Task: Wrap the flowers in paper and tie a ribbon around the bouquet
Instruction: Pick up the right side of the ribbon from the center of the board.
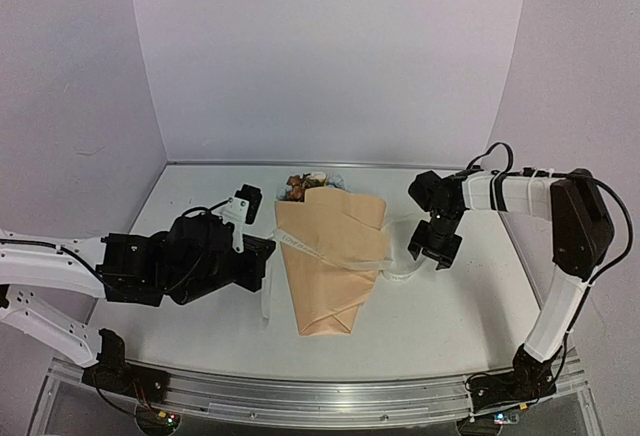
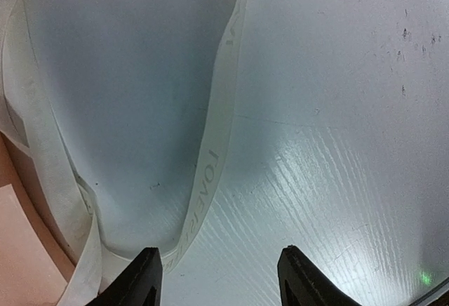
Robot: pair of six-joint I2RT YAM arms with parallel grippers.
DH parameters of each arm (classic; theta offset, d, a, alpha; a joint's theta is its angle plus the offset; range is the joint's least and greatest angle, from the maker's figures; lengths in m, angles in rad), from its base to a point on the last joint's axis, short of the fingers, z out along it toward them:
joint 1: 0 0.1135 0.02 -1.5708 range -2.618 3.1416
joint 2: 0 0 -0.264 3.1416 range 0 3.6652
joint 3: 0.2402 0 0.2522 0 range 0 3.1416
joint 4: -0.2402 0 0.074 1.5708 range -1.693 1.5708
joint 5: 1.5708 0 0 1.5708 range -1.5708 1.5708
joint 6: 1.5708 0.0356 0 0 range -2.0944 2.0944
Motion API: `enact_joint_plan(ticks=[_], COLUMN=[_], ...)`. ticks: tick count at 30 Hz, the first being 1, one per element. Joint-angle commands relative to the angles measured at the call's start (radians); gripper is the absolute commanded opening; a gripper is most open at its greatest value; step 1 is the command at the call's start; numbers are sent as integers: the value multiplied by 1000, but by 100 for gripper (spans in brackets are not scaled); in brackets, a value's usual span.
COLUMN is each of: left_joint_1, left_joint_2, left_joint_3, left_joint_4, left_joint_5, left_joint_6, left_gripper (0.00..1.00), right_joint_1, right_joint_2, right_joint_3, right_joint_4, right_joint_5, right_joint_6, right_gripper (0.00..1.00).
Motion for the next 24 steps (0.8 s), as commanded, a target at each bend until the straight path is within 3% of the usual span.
enact_joint_plan(ticks=[1, 10, 24], left_joint_1=[10, 25, 25], left_joint_2=[-28, -37, -75], left_joint_3=[37, 48, 33], left_joint_4=[-31, -72, -85], left_joint_5=[-61, -45, -35], left_joint_6=[-16, -38, -55], left_gripper=[0, 0, 0], right_joint_1=[-2, -1, 70], right_joint_2=[10, 57, -21], right_joint_3=[-47, -124, -142], right_joint_4=[14, 182, 230], right_joint_5=[73, 40, 99], right_joint_6=[106, 160, 197], right_gripper=[57, 57, 57])
